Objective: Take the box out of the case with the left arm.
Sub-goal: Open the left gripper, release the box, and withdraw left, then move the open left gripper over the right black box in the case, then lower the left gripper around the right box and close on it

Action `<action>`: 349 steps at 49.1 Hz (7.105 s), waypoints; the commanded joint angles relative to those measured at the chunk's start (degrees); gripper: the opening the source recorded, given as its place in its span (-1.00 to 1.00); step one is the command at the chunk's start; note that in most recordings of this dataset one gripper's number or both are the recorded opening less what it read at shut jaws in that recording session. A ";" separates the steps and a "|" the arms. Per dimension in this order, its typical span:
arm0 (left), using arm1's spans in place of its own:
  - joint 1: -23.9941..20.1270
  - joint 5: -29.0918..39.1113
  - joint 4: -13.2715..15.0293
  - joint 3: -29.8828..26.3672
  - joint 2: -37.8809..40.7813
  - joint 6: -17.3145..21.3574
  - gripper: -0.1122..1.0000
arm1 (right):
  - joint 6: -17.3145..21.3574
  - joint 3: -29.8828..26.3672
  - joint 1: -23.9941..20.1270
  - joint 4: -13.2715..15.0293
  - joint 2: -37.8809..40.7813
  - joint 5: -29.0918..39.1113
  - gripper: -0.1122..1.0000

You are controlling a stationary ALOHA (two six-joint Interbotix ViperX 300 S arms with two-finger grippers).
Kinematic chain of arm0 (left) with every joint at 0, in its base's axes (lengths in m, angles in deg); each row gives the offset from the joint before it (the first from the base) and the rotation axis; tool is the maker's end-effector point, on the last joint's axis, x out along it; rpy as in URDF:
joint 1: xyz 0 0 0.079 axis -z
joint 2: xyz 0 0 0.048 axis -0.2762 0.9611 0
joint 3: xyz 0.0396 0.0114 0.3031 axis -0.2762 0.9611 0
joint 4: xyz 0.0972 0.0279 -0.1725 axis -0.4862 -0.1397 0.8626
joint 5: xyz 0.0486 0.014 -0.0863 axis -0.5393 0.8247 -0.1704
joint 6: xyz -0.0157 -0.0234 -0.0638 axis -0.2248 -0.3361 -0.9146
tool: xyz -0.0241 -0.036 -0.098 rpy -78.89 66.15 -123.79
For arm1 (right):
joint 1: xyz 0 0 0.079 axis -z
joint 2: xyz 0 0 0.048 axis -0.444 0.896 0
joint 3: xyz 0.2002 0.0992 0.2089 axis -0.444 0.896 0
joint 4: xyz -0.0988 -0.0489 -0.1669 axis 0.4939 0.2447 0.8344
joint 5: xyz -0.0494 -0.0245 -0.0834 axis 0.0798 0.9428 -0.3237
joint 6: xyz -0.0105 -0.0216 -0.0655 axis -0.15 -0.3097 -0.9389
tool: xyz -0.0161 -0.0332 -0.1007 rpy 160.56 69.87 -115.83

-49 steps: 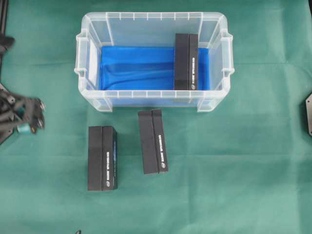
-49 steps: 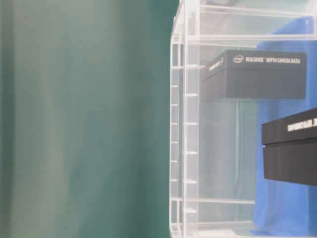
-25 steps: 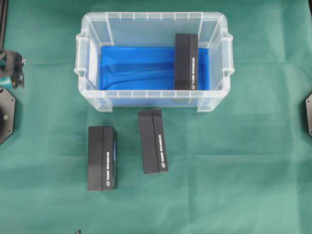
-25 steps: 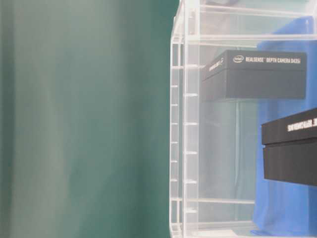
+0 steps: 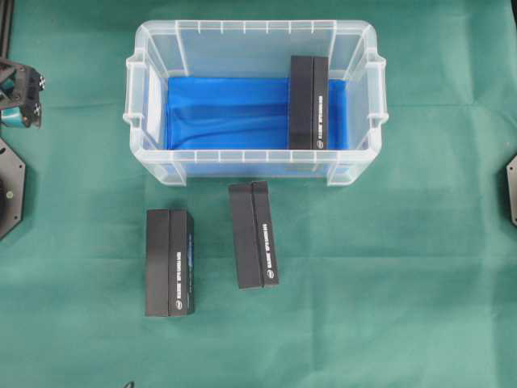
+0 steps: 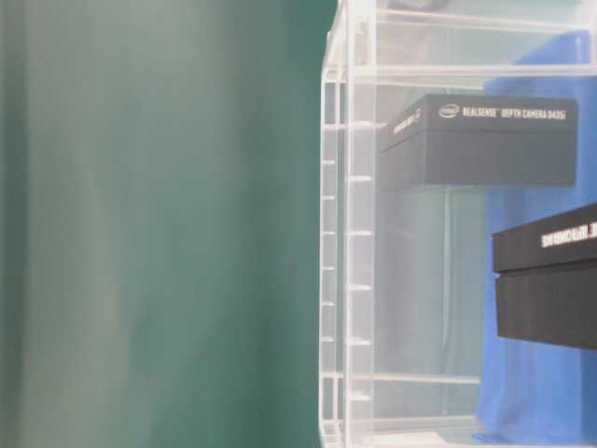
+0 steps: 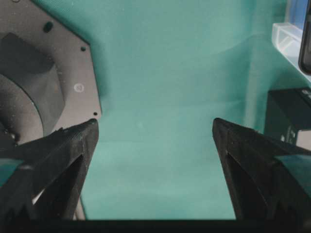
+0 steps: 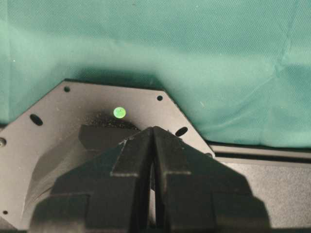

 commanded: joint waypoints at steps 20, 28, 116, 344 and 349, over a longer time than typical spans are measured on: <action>0.26 -0.18 0.00 -1.41 -0.09 0.09 0.87 | 0.09 -1.41 0.00 0.00 0.18 0.00 -0.81; 0.26 -0.18 0.00 -1.49 0.18 0.00 0.87 | 0.09 -1.41 0.00 0.00 0.18 0.00 -0.81; 7.73 -14.77 -0.53 -54.05 53.79 -1.93 0.87 | 0.09 -1.49 0.00 0.00 0.18 0.00 -0.81; 7.29 -22.94 -2.46 -53.79 66.09 -4.04 0.85 | 0.09 -1.41 0.00 0.00 0.09 0.00 -0.81; 7.21 -22.85 -2.46 -53.70 66.09 -4.04 0.84 | 0.09 -1.49 0.00 -0.09 0.18 0.00 -0.81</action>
